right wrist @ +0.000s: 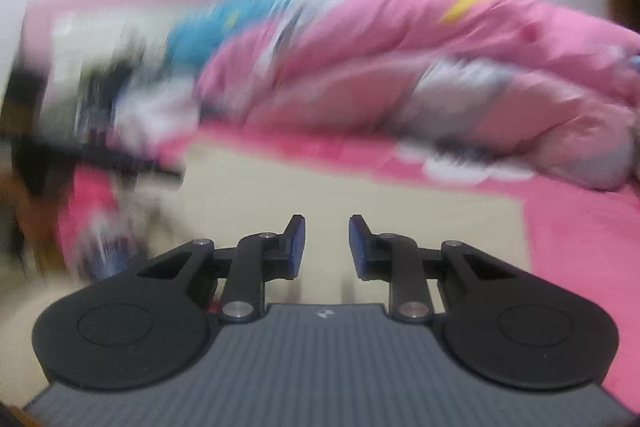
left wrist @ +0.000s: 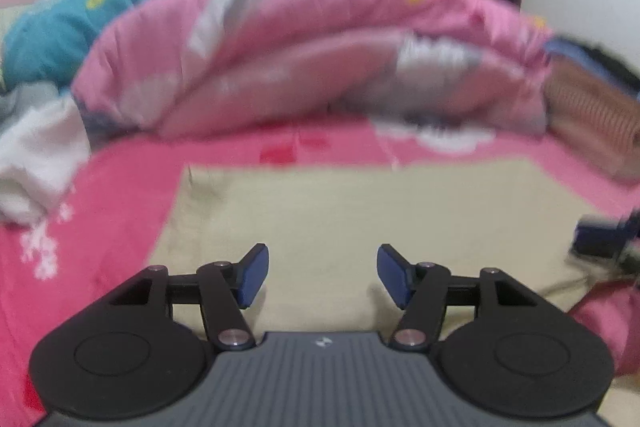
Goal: Fold clothes
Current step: 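Withdraw both open grippers above the folded trousers, then move the right gripper to the trouser corner and pinch it, then lift the pinched trouser edge with the right gripper and fold it over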
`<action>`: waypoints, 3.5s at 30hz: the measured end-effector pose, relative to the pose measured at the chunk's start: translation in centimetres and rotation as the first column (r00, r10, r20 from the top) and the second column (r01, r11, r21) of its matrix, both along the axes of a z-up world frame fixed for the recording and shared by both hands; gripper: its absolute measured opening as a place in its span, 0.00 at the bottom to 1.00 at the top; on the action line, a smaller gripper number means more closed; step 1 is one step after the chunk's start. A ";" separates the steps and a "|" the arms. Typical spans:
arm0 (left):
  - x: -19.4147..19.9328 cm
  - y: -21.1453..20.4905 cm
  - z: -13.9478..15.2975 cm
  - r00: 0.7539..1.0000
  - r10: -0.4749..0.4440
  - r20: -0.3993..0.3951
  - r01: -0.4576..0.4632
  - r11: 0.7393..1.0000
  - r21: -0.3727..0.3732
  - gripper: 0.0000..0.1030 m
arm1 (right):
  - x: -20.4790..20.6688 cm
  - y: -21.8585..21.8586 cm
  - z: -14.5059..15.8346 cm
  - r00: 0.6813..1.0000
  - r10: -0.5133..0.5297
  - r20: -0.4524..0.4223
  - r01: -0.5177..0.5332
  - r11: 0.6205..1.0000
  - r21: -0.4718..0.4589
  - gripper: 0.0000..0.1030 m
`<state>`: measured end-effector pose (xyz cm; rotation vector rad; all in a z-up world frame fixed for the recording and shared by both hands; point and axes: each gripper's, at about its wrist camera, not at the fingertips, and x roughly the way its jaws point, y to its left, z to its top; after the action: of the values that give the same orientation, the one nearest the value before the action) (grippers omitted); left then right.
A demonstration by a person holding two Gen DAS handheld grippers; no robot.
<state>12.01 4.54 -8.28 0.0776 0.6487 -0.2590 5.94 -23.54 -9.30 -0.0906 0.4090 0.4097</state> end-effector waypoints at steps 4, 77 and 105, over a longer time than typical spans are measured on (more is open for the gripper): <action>0.7 -0.4 -0.4 0.996 0.059 -0.060 -0.060 0.998 -0.004 0.62 | 0.4 0.3 -1.4 0.999 -0.005 -0.053 0.005 1.000 -0.009 0.22; -1.4 0.5 1.4 0.995 0.010 0.101 -0.006 0.999 -0.036 0.81 | 8.4 -16.0 1.3 0.761 -0.300 -0.576 0.575 0.722 0.385 0.54; -0.1 -0.1 -2.5 0.996 -0.018 0.083 0.019 1.000 -0.006 0.82 | 5.8 -9.8 8.6 0.878 -0.164 -0.449 0.363 0.841 0.402 0.09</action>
<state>11.96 4.43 -10.78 0.0874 0.5649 -0.2744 11.78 -33.34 -0.74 0.5420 0.7048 0.2345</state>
